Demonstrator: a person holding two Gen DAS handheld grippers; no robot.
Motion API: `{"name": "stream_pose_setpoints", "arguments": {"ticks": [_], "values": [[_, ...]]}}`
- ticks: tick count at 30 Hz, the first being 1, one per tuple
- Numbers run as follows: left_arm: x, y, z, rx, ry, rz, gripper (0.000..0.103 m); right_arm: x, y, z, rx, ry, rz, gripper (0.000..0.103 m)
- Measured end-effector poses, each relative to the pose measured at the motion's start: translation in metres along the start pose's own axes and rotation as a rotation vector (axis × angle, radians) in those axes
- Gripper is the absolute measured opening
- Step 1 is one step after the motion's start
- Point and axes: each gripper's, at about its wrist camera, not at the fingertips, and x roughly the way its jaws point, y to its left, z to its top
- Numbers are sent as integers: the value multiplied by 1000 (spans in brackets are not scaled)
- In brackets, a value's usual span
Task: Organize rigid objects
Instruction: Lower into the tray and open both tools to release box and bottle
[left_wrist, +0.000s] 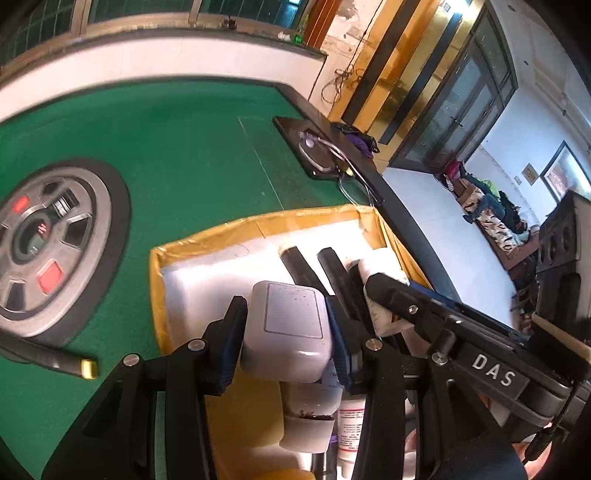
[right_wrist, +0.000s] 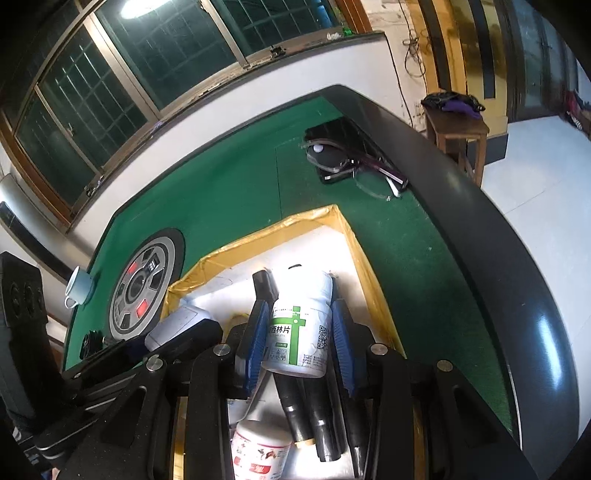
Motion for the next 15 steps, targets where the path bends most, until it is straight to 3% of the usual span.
{"name": "stream_pose_setpoints", "arguments": {"ticks": [10,15], "values": [[-2,7,2,-53,27,-8,41,-1,-3,1,-13,-11,24,34],[-12,5,0,-50,-3,-29,55,-14,-2,1,-14,-63,25,39]]}}
